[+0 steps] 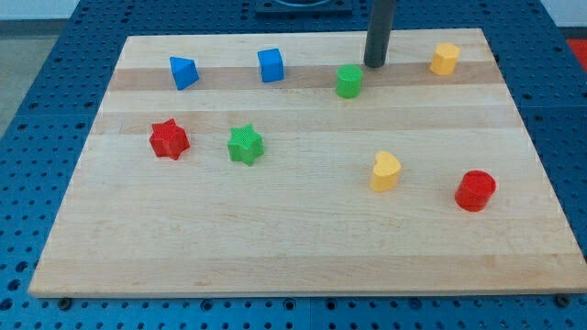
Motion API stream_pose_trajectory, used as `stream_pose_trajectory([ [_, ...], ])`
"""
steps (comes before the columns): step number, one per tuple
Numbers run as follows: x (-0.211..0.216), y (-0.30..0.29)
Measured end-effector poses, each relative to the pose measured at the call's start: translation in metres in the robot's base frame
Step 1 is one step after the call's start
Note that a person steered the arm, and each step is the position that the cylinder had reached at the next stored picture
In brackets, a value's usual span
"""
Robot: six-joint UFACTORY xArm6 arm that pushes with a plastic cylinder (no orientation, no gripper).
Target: Place the green circle to the right of the green star
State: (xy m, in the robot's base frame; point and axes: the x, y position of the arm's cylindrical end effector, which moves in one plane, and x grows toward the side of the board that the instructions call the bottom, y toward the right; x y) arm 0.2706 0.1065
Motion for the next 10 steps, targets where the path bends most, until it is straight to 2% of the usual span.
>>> stream_pose_trajectory([
  [1, 0.046, -0.025],
  [2, 0.065, -0.035],
  [3, 0.065, -0.035],
  [5, 0.119, -0.078],
  [6, 0.117, -0.076],
  [7, 0.069, -0.039],
  [8, 0.062, -0.038],
  [9, 0.043, -0.063],
  [10, 0.044, -0.084],
])
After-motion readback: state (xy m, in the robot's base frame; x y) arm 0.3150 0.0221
